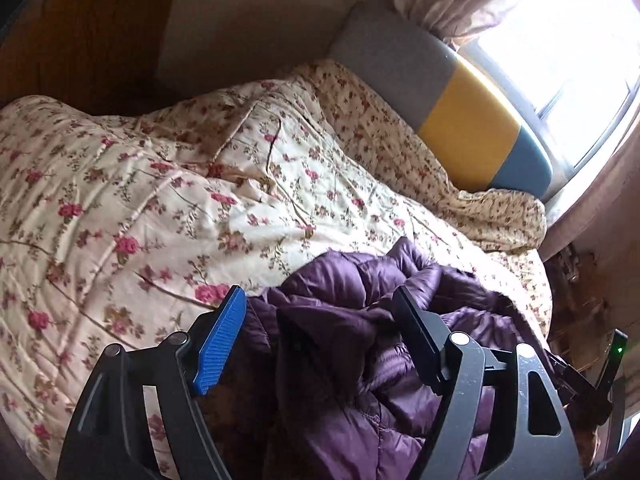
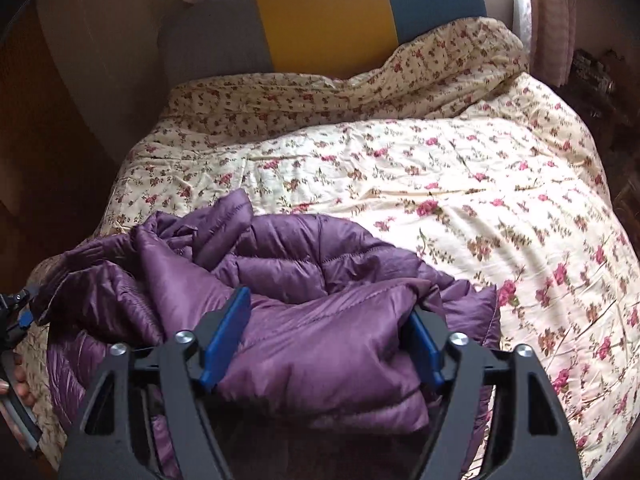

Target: Fold large clothes

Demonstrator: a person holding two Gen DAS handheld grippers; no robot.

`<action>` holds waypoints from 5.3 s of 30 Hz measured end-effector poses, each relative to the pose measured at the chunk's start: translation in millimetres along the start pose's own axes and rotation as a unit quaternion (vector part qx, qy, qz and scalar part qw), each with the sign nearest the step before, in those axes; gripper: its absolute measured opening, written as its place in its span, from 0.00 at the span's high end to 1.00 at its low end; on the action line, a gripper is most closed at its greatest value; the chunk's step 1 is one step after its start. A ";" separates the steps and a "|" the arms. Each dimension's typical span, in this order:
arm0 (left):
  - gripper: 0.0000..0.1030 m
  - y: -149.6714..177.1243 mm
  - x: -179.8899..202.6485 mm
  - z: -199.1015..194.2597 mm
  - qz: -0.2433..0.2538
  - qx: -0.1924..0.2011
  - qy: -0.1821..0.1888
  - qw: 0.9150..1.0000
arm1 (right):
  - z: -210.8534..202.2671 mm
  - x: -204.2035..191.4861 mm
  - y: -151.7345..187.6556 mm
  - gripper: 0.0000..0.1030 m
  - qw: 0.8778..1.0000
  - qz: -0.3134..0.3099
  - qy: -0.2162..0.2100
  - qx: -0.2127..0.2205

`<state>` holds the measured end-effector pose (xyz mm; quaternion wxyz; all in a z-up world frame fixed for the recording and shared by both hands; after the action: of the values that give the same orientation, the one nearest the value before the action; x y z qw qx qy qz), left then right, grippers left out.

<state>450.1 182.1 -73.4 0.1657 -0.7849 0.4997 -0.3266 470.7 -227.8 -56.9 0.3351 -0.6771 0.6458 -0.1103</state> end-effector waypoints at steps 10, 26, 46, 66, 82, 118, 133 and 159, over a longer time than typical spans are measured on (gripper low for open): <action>0.24 49.4 -30.4 -23.9 -0.011 -0.021 0.034 0.999 | -52.2 1.9 10.2 0.02 0.999 0.005 -0.015 0.042; 0.78 136.8 -30.8 -24.0 -0.032 -0.091 0.115 0.989 | -37.3 44.8 125.1 0.76 0.998 0.052 -0.014 -0.036; 0.87 238.6 -66.3 -140.0 0.018 -0.105 0.129 0.986 | -165.7 23.7 263.2 0.88 0.996 -0.045 0.000 -0.082; 0.37 231.4 -78.0 -186.6 0.026 -0.052 0.101 0.993 | -202.9 12.7 260.4 0.36 0.999 -0.022 0.024 -0.038; 0.81 174.7 -49.1 -107.6 -0.015 -0.101 0.043 0.994 | -112.6 22.5 202.9 0.83 0.998 0.042 0.027 -0.035; 0.68 180.7 -44.4 -47.2 0.106 0.000 -0.133 0.986 | -54.8 41.6 203.0 0.80 0.981 -0.018 0.194 -0.003; 0.44 188.2 15.7 -123.0 0.122 0.064 -0.050 0.989 | -114.5 -35.6 205.2 0.49 0.990 -0.020 0.125 0.064; 0.43 240.0 30.8 -62.9 0.167 0.047 -0.045 0.984 | -35.1 -100.3 253.2 0.45 0.983 -0.125 0.131 0.028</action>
<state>254.0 51.7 -157.5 0.2771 -0.6953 0.6003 -0.2819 233.3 -128.8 -153.1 0.2501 -0.7229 0.5906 -0.2571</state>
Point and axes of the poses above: each gripper's, at about its wrist camera, not at the fingertips, and z roughly the way its jaws point, x to its right, y to its underside, the point moved 7 cm from there along z, roughly the way its jaws point, and after that the axes turned 7 degrees about -y, right-handed, at the moved point
